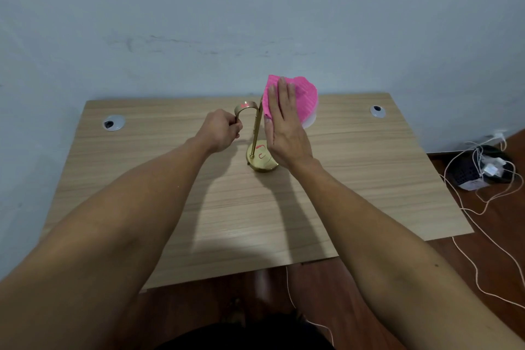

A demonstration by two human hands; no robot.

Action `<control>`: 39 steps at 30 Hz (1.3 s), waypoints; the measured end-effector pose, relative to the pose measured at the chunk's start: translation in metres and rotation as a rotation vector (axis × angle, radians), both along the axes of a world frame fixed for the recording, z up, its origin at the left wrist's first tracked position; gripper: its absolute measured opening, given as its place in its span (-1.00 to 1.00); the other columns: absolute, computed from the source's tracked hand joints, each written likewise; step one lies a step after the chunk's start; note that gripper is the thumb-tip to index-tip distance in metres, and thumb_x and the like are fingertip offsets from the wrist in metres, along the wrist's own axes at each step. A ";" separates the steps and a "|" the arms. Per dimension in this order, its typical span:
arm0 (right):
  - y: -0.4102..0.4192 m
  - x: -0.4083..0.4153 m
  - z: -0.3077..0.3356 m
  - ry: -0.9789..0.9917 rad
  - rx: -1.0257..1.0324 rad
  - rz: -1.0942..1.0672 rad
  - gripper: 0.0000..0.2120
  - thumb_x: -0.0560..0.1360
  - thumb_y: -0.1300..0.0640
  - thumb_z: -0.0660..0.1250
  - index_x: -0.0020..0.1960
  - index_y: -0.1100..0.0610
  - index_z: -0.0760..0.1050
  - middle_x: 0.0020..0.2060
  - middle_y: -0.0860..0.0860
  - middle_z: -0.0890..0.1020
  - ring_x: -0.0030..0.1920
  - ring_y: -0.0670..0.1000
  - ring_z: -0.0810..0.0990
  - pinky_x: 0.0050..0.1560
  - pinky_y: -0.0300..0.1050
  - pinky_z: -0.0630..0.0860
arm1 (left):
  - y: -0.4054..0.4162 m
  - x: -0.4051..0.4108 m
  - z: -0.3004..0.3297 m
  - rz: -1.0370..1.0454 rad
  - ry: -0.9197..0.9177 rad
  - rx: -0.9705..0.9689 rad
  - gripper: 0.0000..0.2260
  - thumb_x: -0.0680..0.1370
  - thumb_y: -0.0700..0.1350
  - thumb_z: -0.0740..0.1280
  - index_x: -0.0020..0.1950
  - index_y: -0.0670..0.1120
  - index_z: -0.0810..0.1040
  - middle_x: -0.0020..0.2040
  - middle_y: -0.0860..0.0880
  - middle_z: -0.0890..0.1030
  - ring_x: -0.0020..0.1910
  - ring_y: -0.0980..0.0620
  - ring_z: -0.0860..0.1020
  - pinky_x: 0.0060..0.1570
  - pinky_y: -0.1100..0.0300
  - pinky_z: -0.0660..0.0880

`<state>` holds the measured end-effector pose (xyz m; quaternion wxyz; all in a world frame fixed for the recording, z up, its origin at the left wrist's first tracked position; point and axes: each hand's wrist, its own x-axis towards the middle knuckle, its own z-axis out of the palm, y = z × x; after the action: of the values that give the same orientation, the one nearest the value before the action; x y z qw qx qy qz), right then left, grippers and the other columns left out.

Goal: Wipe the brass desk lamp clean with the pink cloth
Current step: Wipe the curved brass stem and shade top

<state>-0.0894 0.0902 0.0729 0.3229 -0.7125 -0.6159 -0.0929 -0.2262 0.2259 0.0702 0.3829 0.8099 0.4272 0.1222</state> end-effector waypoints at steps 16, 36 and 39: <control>-0.014 -0.006 -0.026 1.037 -0.279 -0.339 -0.63 0.69 0.05 0.06 0.09 0.18 0.61 0.06 0.16 0.66 0.19 0.23 0.63 0.14 0.13 0.54 | 0.000 -0.001 0.000 -0.030 -0.004 0.007 -0.77 0.61 -0.13 0.32 -0.10 -0.22 0.70 -0.15 -0.13 0.74 -0.07 -0.05 0.70 -0.12 0.24 0.45; 0.035 -0.026 0.100 1.930 0.424 -0.583 -0.73 0.60 0.05 0.20 0.10 0.15 0.61 0.06 0.09 0.69 0.11 0.16 0.66 0.14 0.11 0.59 | 0.002 0.001 0.002 -0.006 0.012 -0.008 -0.76 0.61 -0.16 0.32 -0.14 -0.25 0.68 -0.16 -0.21 0.72 -0.33 0.07 0.57 -0.38 0.35 0.39; 0.038 -0.045 0.072 1.530 0.262 -0.468 -0.62 0.56 -0.06 0.11 -0.11 0.15 0.61 -0.22 0.06 0.57 -0.17 0.14 0.52 -0.14 0.07 0.51 | 0.003 0.001 0.001 -0.016 0.014 -0.009 -0.77 0.60 -0.18 0.31 -0.15 -0.27 0.67 -0.15 -0.24 0.72 -0.34 0.07 0.57 -0.39 0.37 0.40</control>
<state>-0.1346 0.1282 0.1450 0.7077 -0.6456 -0.0437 0.2838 -0.2253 0.2293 0.0712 0.3847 0.8122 0.4241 0.1116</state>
